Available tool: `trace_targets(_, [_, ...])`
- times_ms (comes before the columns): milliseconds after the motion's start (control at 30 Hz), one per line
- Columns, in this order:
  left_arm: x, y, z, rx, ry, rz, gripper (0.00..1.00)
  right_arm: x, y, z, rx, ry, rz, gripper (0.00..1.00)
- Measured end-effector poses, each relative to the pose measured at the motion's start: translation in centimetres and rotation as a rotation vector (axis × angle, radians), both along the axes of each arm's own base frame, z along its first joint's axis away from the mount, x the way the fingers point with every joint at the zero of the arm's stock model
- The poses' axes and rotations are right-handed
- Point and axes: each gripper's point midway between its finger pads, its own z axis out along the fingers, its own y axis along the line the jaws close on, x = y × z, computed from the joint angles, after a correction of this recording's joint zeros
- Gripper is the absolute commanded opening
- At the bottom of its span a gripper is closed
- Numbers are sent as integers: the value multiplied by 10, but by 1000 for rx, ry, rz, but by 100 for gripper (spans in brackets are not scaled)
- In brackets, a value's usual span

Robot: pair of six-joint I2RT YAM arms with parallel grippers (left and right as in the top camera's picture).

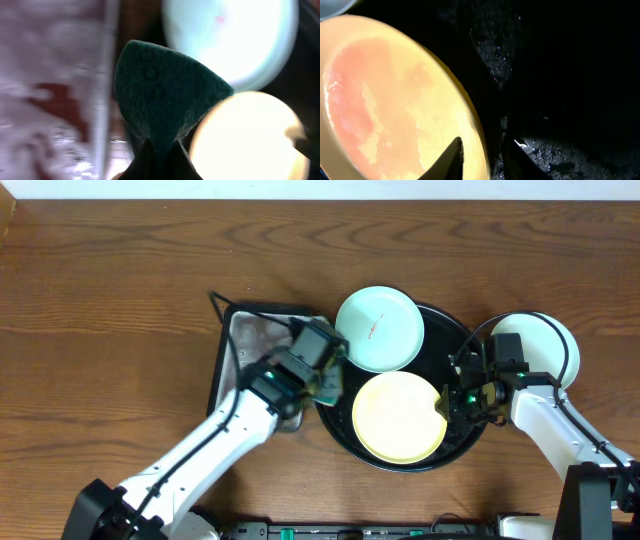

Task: Clean dirty plates on tray and stack at the side
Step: 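Return the sponge to the soapy tray and rinse it with the left gripper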

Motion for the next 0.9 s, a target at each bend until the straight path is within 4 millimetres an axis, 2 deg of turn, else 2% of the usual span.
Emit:
trace_targets(100, [10, 26, -6, 29, 9, 74, 8, 1, 0, 0, 0, -3, 0, 26])
trace_targets(233, [17, 52, -22, 68, 38, 122, 8, 2, 0, -2, 1, -16, 0, 24])
trace_targets(400, [25, 72, -42, 113, 76, 140, 9, -5, 0, -8, 0, 2, 0, 24])
trace_targets(467, [28, 76, -51, 131, 92, 136, 17, -5, 0, -8, 0, 1, 0, 24])
trace_targets(533, [29, 79, -59, 145, 107, 131, 45, -4, 0, -7, 1, -2, 0, 24])
trace_targets(600, [32, 82, -63, 151, 110, 131, 60, -4, 0, -7, 0, -2, 0, 24])
trace_targets(667, [34, 86, -65, 151, 114, 145, 65, -4, 0, -7, 0, -2, 0, 24])
trace_targets(767, [35, 91, -65, 159, 116, 144, 66, -4, 0, -8, 1, -2, 0, 24])
trace_targets(867, [26, 95, -69, 178, 154, 140, 67, -4, 0, -7, 1, -3, 0, 24])
trace_targets(900, [22, 96, -70, 183, 168, 139, 70, -4, 0, -8, 1, -3, 0, 24])
